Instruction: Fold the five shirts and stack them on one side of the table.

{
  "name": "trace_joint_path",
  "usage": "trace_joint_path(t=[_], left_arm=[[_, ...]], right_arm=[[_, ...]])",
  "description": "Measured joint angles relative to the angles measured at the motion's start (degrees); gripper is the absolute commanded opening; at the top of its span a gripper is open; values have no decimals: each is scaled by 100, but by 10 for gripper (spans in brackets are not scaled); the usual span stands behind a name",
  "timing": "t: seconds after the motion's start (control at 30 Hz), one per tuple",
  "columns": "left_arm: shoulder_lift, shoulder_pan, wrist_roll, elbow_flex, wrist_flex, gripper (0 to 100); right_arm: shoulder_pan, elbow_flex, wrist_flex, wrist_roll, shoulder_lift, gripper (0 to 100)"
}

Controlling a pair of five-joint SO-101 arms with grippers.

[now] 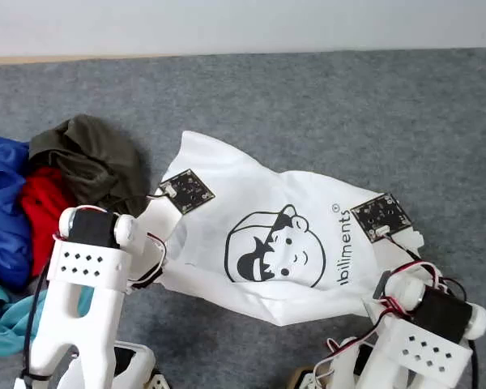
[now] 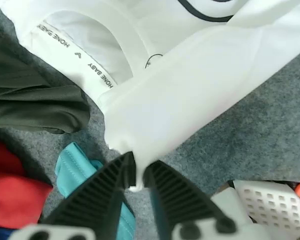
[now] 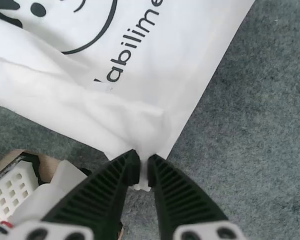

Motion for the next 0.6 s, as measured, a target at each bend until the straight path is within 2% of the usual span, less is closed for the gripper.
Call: trace_joint_path(t=[0.13, 0.43, 0.6], left_arm=[[0, 0, 0, 0, 0, 149], [-18, 0, 0, -18, 0, 165], [-18, -97, -9, -756, 0, 166]], right_arm=[[0, 0, 0, -79, 0, 207], [0, -97, 0, -158, 0, 208], [9, -607, 0, -176, 0, 208]])
